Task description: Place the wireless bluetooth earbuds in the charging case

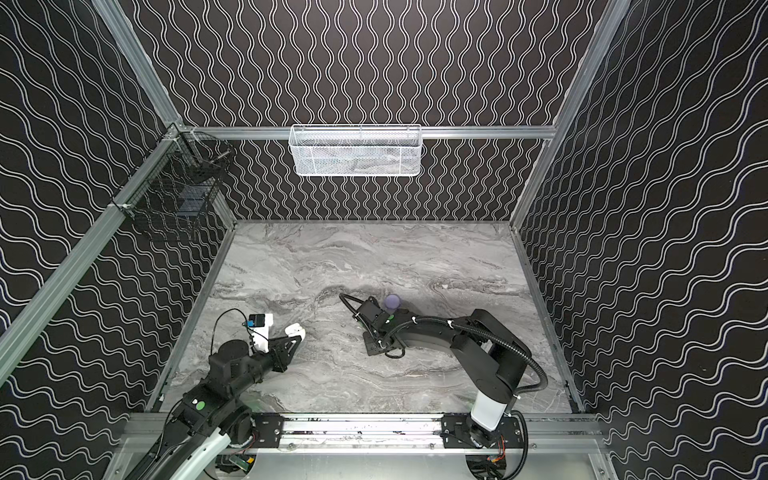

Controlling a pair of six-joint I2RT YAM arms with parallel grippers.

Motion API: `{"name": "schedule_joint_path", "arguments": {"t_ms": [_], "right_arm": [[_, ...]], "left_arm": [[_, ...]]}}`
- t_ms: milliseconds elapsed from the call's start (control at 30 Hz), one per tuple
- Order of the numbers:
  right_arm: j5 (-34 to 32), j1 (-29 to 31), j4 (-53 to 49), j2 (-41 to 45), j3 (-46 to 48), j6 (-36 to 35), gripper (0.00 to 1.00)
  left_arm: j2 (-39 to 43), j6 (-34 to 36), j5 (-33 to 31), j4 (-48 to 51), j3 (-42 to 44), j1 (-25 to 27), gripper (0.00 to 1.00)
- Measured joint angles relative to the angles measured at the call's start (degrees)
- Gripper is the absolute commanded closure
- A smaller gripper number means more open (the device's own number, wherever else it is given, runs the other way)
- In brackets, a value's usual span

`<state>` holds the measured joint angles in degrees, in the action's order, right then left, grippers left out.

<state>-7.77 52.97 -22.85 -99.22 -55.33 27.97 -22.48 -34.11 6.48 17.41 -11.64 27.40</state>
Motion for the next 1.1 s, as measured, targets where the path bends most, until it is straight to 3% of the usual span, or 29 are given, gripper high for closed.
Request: {"name": "schedule_joint_path", "arguments": {"t_ms": [467, 767, 1100], "right_arm": [[-2.9, 0.1, -1.8, 1.4, 0.2, 1.3, 0.84], [-13.5, 0.1, -9.8, 0.5, -4.5, 4.6, 0.84], [-27.1, 3.9, -23.6, -12.4, -13.4, 10.6, 0.84]], "left_arm": [[-0.2, 0.0, 0.0, -0.2, 0.0, 0.0, 0.82], [-0.2, 0.0, 0.0, -0.2, 0.0, 0.0, 0.81], [0.9, 0.0, 0.2, -0.2, 0.0, 0.0, 0.82]]}}
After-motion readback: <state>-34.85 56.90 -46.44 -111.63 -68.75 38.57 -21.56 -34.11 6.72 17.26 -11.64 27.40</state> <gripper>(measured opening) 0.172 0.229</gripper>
